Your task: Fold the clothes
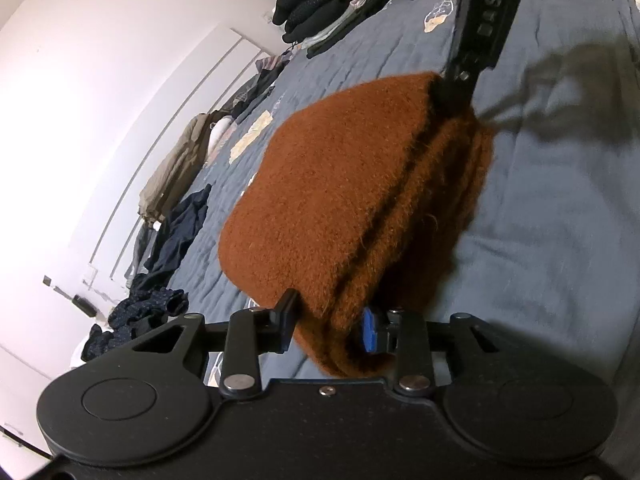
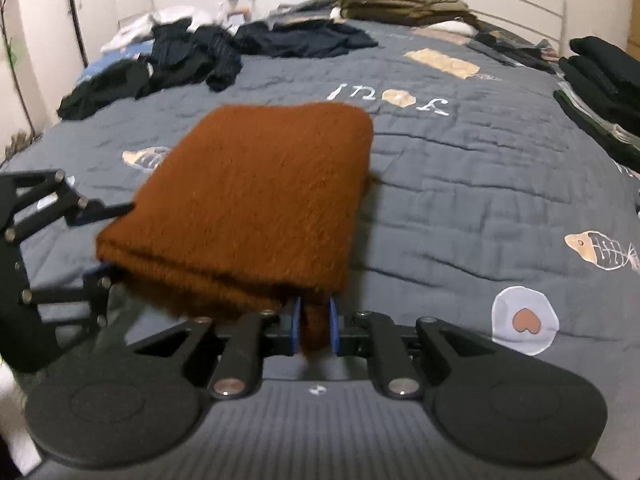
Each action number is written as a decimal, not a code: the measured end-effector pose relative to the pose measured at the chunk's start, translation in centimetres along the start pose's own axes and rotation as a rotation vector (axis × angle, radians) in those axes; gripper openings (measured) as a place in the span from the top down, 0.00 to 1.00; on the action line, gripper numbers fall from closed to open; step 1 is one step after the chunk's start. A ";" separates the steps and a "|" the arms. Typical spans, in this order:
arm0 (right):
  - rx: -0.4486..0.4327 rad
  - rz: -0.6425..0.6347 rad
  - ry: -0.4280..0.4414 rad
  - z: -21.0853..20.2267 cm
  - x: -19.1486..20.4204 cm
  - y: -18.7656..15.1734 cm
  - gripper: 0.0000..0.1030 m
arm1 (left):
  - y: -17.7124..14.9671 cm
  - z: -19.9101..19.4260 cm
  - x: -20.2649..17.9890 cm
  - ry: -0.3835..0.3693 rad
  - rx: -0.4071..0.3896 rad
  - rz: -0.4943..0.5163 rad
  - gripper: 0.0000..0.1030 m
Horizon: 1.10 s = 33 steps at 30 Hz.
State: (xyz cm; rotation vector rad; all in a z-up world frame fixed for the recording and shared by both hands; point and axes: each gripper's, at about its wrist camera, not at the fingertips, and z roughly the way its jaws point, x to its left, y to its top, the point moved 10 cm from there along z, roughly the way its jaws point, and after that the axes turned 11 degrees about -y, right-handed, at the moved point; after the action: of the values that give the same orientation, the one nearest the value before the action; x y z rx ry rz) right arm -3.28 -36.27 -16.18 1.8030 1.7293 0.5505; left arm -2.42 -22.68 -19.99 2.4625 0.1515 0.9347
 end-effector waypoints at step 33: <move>0.129 0.652 0.286 5.1 -4.8 1.2 0.47 | -5.5 0.9 10.0 -0.641 -0.161 -1.368 0.21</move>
State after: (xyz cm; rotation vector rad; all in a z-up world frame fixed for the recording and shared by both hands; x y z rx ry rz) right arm 0.57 -41.65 -18.75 2.4882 1.3346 1.0172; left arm 6.13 -15.56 -17.28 1.7168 1.2308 -0.4016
